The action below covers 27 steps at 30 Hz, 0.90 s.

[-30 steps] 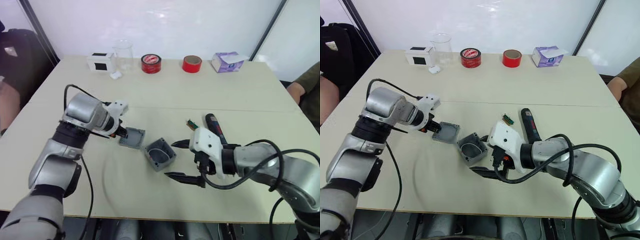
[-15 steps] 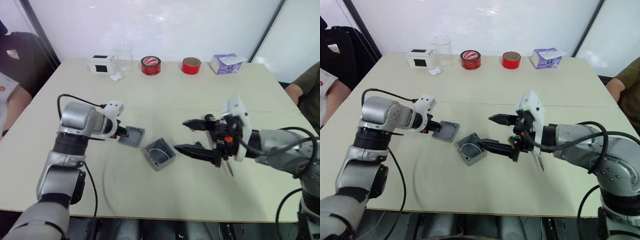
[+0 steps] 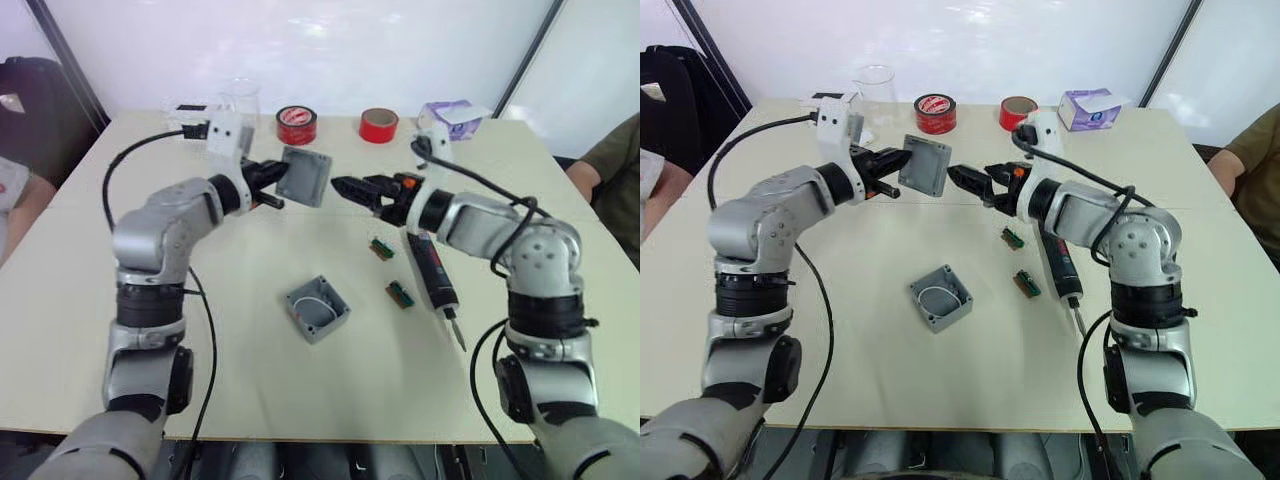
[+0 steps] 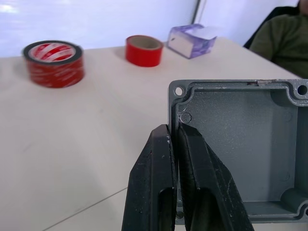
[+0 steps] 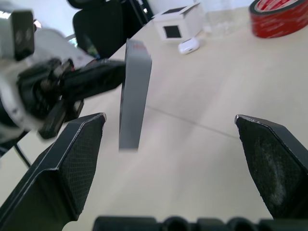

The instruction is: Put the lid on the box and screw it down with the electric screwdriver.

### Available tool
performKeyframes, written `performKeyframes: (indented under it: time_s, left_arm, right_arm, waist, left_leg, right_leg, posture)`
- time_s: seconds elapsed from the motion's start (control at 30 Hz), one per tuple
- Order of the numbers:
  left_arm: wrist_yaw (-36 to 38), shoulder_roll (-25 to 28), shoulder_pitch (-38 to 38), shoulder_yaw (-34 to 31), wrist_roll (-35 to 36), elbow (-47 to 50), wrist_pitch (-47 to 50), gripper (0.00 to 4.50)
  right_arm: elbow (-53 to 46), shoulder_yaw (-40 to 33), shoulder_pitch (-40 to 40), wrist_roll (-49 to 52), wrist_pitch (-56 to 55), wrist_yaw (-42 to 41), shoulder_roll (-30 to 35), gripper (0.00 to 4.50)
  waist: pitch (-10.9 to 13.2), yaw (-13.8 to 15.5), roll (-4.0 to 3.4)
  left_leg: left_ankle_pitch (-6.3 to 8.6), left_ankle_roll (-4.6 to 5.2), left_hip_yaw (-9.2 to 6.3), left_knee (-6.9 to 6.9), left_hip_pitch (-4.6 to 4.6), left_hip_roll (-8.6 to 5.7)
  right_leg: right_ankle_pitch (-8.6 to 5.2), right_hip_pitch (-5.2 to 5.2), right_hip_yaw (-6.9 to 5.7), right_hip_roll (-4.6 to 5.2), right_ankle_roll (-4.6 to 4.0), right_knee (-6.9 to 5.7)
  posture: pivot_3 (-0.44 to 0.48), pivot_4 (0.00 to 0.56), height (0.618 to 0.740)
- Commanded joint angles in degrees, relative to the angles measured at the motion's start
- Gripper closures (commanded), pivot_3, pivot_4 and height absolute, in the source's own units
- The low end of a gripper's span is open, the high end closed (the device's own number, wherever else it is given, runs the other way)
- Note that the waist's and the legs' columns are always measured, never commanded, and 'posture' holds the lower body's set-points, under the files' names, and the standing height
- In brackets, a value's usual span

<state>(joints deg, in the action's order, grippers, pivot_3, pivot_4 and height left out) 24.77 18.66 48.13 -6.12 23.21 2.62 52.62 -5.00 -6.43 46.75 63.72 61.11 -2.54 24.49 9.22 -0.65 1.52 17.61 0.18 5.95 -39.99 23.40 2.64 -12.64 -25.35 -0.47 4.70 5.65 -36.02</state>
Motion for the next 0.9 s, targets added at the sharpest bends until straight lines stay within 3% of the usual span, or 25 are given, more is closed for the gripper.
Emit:
performKeyframes:
  time_s: [0.03,0.4,0.57,0.83,0.9]
  left_arm:
    - [-0.7,-1.0,2.3,-0.2,0.5,2.2,-2.7,4.46]
    - [-1.8,-3.6,3.3,-0.2,1.6,1.8,-3.2,4.46]
    - [-1.5,-3.3,3.2,0.0,2.2,1.8,-3.0,4.50]
    - [-1.4,-3.3,2.4,0.1,2.6,2.5,-2.4,4.50]
    - [-1.4,-3.2,2.1,0.2,2.6,2.7,-2.4,4.50]
  right_arm:
    - [-0.1,-2.4,2.2,0.2,1.0,-0.2,-0.6,0.00]
    - [-3.3,-4.2,-0.7,1.0,3.4,1.7,-2.8,0.00]
    - [-3.8,-4.3,-0.9,-0.1,2.9,2.2,-4.2,1.31]
    - [-4.4,-4.7,-0.5,-0.8,2.0,2.6,-6.2,4.24]
    - [-4.7,-4.8,-0.6,-0.6,2.2,2.5,-6.5,4.38]
  waist:
    - [0.0,-0.1,0.00]
    - [0.0,-0.1,-0.01]
    - [0.0,-0.1,-0.01]
    - [0.0,-0.2,-0.02]
    - [0.0,-0.1,-0.03]
  left_leg:
    - [0.00,0.00,0.00,0.00,0.00,0.02]
    - [0.01,0.01,-0.02,0.01,0.00,0.06]
    - [0.00,0.01,-0.01,0.01,0.00,0.05]
    - [0.01,0.01,-0.03,0.03,0.00,0.06]
    - [0.00,0.01,-0.02,0.03,0.00,0.06]
  right_leg:
    - [0.00,-0.01,-0.01,-0.01,0.00,0.00]
    - [0.00,-0.02,-0.02,-0.05,0.00,0.00]
    - [0.00,-0.02,-0.02,-0.04,0.00,-0.01]
    - [0.00,-0.03,-0.03,-0.05,0.00,-0.01]
    - [0.00,-0.03,-0.03,-0.05,0.00,0.00]
  posture:
    - [0.000,0.150,0.740]
    - [0.000,0.150,0.740]
    - [0.000,0.150,0.740]
    - [0.000,0.150,0.740]
    - [0.000,0.150,0.740]
